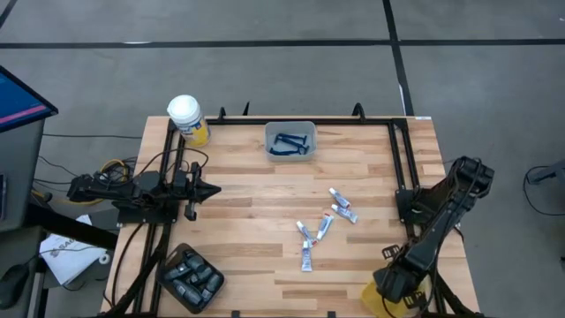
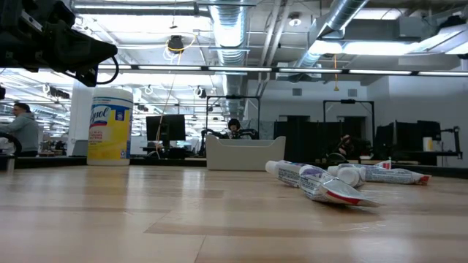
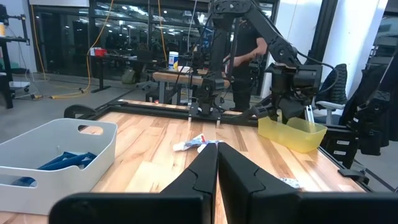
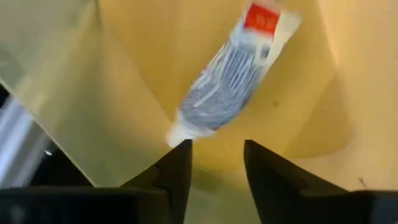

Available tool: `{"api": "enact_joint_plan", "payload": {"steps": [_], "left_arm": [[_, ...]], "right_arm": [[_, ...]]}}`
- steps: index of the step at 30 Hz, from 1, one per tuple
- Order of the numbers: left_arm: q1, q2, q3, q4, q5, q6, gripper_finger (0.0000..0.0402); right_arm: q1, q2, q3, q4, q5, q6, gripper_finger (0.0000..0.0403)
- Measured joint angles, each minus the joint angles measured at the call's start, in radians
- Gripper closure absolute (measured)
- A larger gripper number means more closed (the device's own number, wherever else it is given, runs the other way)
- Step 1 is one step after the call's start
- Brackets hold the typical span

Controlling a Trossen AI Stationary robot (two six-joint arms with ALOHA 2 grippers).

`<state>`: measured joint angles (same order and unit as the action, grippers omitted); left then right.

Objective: Pick & Place Travel size toiletries
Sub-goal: Put the white toothpaste into the yellow bin

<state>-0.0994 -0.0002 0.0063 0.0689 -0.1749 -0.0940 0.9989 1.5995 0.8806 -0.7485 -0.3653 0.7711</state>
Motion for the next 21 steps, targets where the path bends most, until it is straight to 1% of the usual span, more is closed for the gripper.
{"api": "enact_joint_plan", "payload": {"steps": [5, 9, 13, 16, 21], "left_arm": [[0.000, 0.000, 0.000, 0.000, 0.000, 0.000, 0.0394], [0.000, 0.000, 0.000, 0.000, 0.000, 0.000, 0.0394], [0.000, 0.000, 0.000, 0.000, 0.000, 0.000, 0.0394], [0.000, 0.000, 0.000, 0.000, 0.000, 0.000, 0.0394], [0.000, 0.000, 0.000, 0.000, 0.000, 0.000, 0.0394]], "right_arm": [[-0.038, -0.058, 0.005, 0.004, 0.000, 0.038, 0.0206], [-0.085, -0.156, 0.037, 0.001, -0.002, 0.065, 0.0160], [-0.156, -0.285, 0.068, 0.001, 0.011, 0.046, 0.0145], [-0.228, -0.380, 0.074, -0.037, 0.101, 0.045, 0.0145], [-0.391, -0.500, 0.074, -0.183, 0.361, 0.077, 0.0151]]}}
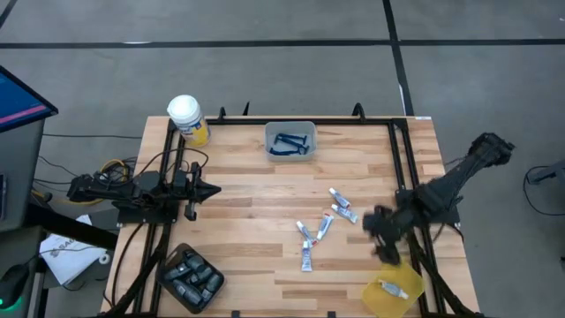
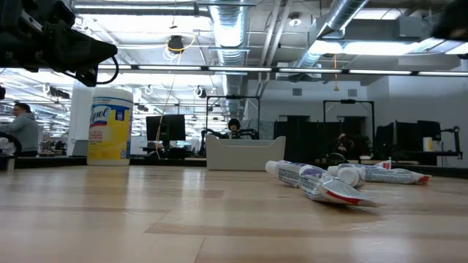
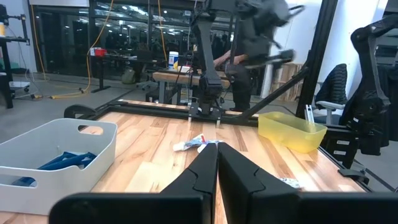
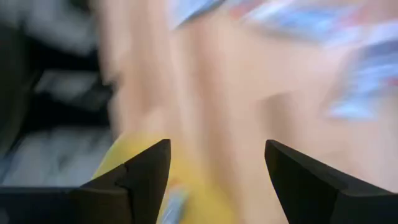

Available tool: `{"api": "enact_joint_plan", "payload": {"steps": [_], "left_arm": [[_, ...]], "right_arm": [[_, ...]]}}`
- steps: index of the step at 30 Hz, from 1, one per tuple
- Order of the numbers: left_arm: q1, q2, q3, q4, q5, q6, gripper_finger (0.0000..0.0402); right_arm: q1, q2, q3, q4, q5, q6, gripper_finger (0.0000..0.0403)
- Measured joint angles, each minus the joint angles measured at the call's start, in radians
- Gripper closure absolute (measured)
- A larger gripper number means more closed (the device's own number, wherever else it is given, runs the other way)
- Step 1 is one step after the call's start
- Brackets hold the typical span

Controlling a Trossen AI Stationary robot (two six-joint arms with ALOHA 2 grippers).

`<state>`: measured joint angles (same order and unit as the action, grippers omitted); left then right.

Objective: Pick & Place Travel size toiletries
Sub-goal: Put the white toothpaste into the yellow bin

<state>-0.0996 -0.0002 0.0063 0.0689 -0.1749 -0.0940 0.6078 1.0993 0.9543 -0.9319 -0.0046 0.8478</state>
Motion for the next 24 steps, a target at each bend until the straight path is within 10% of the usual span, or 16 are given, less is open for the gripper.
{"api": "enact_joint_plan", "payload": {"steps": [6, 14, 24], "left_arm": [[0.000, 0.000, 0.000, 0.000, 0.000, 0.000, 0.0394], [0.000, 0.000, 0.000, 0.000, 0.000, 0.000, 0.0394], [0.000, 0.000, 0.000, 0.000, 0.000, 0.000, 0.0394]], "right_arm": [[-0.281, -0.024, 0.000, -0.048, 0.188, -0.065, 0.0155], [-0.599, 0.184, 0.000, 0.069, 0.144, -0.260, 0.0155], [-0.729, 0.467, 0.000, 0.131, 0.091, -0.321, 0.0155]]}}
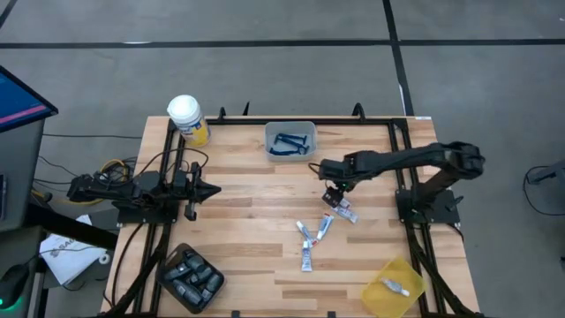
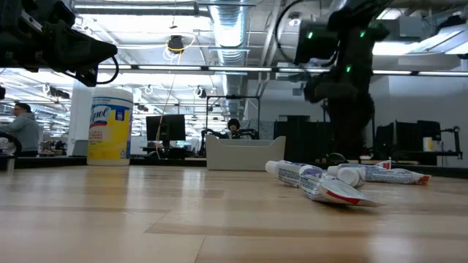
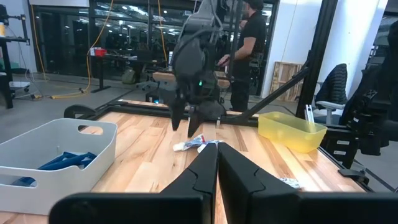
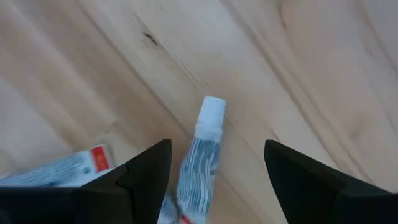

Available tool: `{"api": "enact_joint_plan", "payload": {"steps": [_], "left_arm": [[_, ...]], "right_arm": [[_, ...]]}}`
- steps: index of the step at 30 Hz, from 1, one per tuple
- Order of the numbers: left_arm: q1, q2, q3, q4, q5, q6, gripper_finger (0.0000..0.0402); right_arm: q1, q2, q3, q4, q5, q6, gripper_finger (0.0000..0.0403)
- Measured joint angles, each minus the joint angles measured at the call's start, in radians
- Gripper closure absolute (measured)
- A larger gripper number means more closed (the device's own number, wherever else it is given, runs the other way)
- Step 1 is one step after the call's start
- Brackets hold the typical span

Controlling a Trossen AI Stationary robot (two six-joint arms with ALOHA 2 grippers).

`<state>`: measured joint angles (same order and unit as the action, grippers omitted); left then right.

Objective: Pick & Place Travel size toiletries
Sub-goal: Put the white toothpaste into the yellow bin

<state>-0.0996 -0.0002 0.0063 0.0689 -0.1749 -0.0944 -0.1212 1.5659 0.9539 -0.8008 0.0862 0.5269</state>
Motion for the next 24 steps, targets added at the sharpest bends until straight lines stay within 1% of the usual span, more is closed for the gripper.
{"api": "enact_joint_plan", "payload": {"steps": [5, 11, 14, 21, 24], "left_arm": [[0.000, 0.000, 0.000, 0.000, 0.000, 0.000, 0.0394], [0.000, 0.000, 0.000, 0.000, 0.000, 0.000, 0.0394], [0.000, 0.000, 0.000, 0.000, 0.000, 0.000, 0.0394], [0.000, 0.000, 0.000, 0.000, 0.000, 0.000, 0.0394], [0.000, 0.000, 0.000, 0.000, 0.000, 0.000, 0.0394]], "right_arm": [[-0.012, 0.093, 0.025, 0.016, -0.003, -0.052, 0.0155], [-0.014, 0.184, 0.092, 0.023, 0.017, -0.115, 0.0155], [-0.015, 0.226, 0.104, 0.015, 0.017, -0.120, 0.0155], [-0.015, 0.265, 0.111, 0.007, 0.016, -0.137, 0.0155], [-0.019, 0.262, 0.109, 0.011, 0.012, -0.143, 0.0171]]}}
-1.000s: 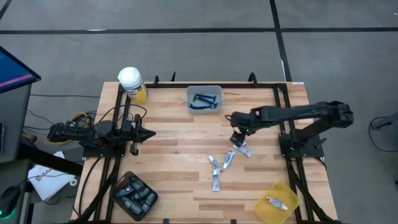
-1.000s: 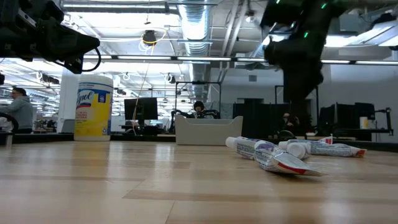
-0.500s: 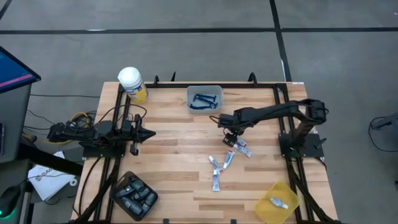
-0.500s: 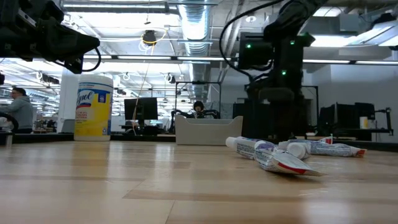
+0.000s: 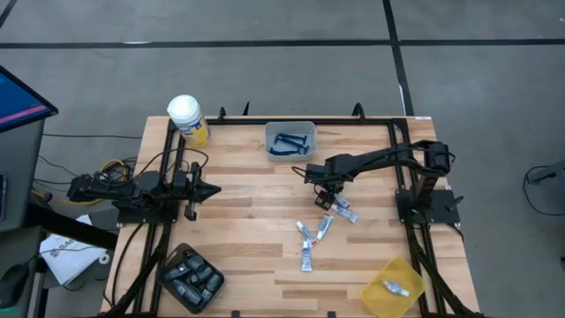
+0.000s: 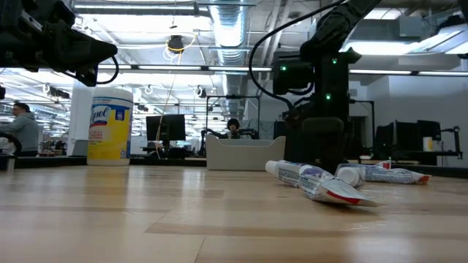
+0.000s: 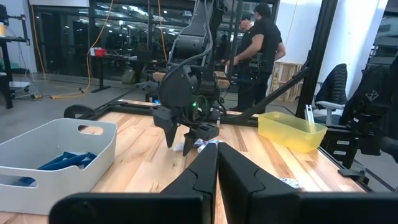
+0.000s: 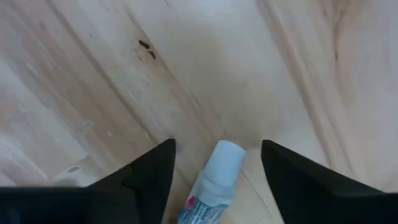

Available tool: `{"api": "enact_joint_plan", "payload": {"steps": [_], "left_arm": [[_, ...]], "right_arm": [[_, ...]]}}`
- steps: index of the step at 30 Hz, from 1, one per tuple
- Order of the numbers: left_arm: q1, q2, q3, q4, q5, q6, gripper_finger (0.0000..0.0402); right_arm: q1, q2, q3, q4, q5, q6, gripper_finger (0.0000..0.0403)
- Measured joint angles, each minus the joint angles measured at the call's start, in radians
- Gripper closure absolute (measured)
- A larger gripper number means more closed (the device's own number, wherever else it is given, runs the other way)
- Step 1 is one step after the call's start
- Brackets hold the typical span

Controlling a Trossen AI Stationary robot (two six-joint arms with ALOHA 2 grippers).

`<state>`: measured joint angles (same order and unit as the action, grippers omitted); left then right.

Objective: Pick & Place Travel size toiletries
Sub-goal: Put the white toothpaste into the yellow bin

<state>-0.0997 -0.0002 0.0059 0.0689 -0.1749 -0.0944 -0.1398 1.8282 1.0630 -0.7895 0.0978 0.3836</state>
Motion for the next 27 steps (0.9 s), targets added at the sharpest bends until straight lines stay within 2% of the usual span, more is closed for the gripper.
{"api": "enact_joint_plan", "payload": {"steps": [3, 8, 10, 16, 19, 27], "left_arm": [[0.000, 0.000, 0.000, 0.000, 0.000, 0.000, 0.0394], [0.000, 0.000, 0.000, 0.000, 0.000, 0.000, 0.0394], [0.000, 0.000, 0.000, 0.000, 0.000, 0.000, 0.0394], [0.000, 0.000, 0.000, 0.000, 0.000, 0.000, 0.0394], [0.000, 0.000, 0.000, 0.000, 0.000, 0.000, 0.0394], [0.000, 0.000, 0.000, 0.000, 0.000, 0.000, 0.0394]], "right_arm": [[-0.004, 0.001, 0.000, 0.000, -0.006, 0.000, 0.0220], [-0.011, 0.002, -0.001, 0.013, -0.049, -0.002, 0.0333], [-0.012, 0.002, 0.000, 0.020, -0.057, -0.021, 0.0359], [-0.015, 0.007, 0.073, 0.005, -0.043, -0.078, 0.0356], [-0.019, -0.031, 0.122, -0.020, -0.022, -0.106, 0.0356], [-0.035, -0.281, 0.245, -0.045, -0.014, -0.099, 0.0356]]}}
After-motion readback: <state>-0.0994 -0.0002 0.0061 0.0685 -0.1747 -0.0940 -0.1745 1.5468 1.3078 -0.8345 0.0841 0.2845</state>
